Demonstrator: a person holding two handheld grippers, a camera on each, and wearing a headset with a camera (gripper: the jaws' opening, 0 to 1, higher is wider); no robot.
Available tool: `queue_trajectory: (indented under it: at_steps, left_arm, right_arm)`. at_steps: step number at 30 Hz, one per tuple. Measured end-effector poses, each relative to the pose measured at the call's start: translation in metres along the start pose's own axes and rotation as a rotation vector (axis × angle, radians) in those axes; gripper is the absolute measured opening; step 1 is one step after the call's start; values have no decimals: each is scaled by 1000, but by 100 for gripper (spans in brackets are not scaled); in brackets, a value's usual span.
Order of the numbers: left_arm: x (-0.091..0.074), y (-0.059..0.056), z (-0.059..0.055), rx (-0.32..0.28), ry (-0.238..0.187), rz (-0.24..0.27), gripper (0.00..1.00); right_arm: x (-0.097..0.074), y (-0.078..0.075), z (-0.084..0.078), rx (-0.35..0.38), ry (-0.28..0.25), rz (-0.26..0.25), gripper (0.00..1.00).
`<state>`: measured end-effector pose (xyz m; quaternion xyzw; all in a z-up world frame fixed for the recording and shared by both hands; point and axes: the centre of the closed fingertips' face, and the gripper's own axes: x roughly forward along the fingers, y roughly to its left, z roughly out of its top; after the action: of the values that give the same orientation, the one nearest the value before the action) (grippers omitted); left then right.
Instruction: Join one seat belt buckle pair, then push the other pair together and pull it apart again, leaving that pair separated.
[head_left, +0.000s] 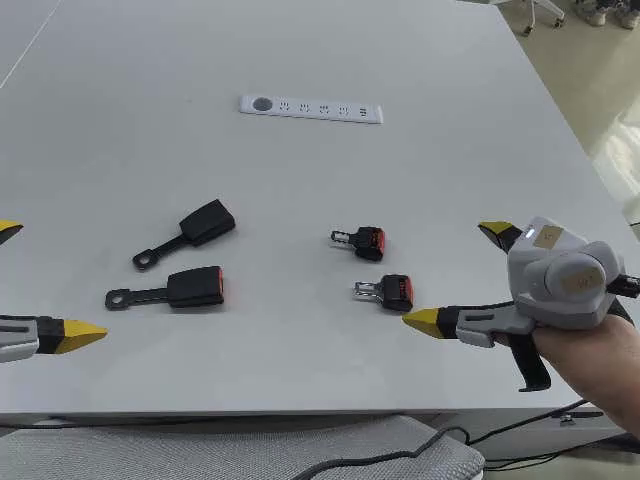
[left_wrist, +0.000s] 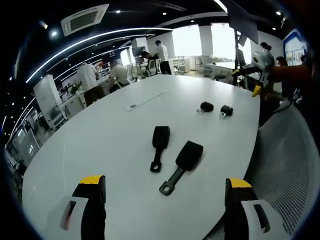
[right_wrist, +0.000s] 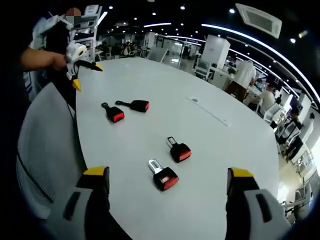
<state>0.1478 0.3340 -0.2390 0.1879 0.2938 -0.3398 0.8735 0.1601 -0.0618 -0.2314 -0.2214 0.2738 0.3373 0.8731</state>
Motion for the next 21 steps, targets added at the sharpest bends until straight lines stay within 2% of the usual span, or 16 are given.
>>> queue_trajectory:
  at_steps: [21]
  left_arm:
    - [1, 2, 4, 10, 0, 0, 100]
  right_arm:
    - [0, -1, 2, 6, -6, -1, 100]
